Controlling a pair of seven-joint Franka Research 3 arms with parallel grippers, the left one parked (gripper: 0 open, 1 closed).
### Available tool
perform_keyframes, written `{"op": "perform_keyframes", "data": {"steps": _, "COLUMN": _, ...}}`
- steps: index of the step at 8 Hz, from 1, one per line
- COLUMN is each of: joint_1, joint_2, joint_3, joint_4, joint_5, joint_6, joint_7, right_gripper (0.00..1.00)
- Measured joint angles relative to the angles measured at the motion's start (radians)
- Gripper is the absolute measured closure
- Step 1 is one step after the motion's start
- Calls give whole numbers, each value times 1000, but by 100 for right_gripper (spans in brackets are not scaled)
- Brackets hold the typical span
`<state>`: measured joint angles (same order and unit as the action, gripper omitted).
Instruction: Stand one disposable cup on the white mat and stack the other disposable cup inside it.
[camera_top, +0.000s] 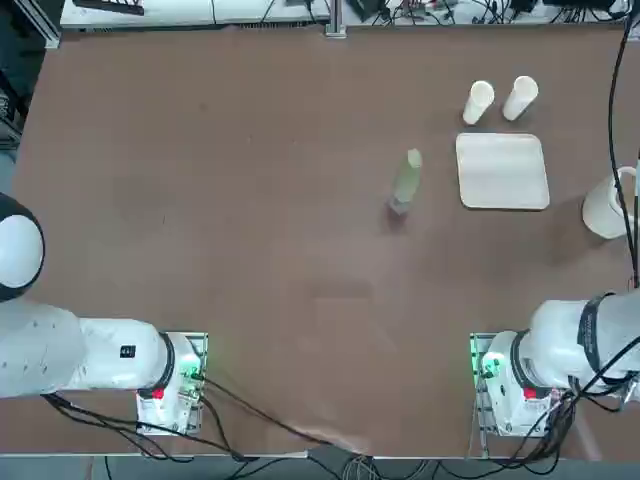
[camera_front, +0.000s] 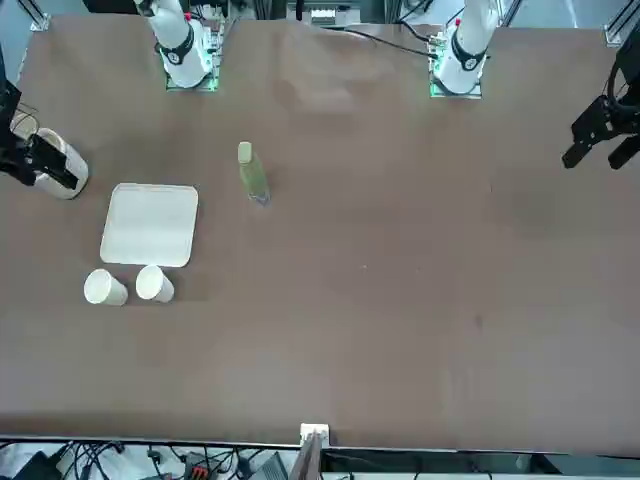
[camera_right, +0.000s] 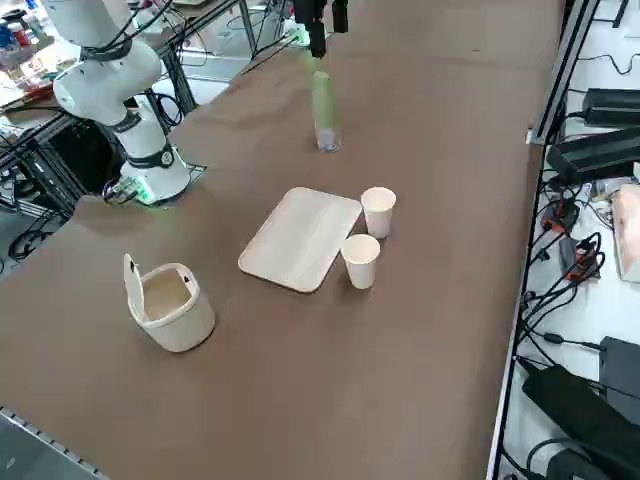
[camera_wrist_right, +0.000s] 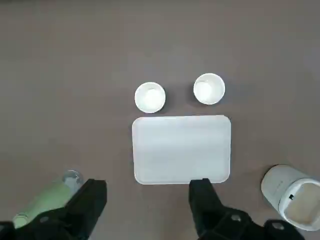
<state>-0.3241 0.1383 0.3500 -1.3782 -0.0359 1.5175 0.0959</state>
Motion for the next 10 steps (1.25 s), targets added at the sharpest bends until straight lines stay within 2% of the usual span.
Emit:
{"op": "perform_keyframes", "data": {"steps": 6, "joint_1": -1, "joint_2": 17, "joint_3": -2, "joint_4": -4, "joint_5": 0, "joint_6": 4, "joint_7": -78, "right_gripper": 0}}
{"op": "perform_keyframes", "data": {"steps": 10, "joint_1": 3, "joint_2": 85, "joint_3": -2, "joint_4": -10, "joint_5": 0, "joint_6": 56, "joint_7": -78, "right_gripper": 0}}
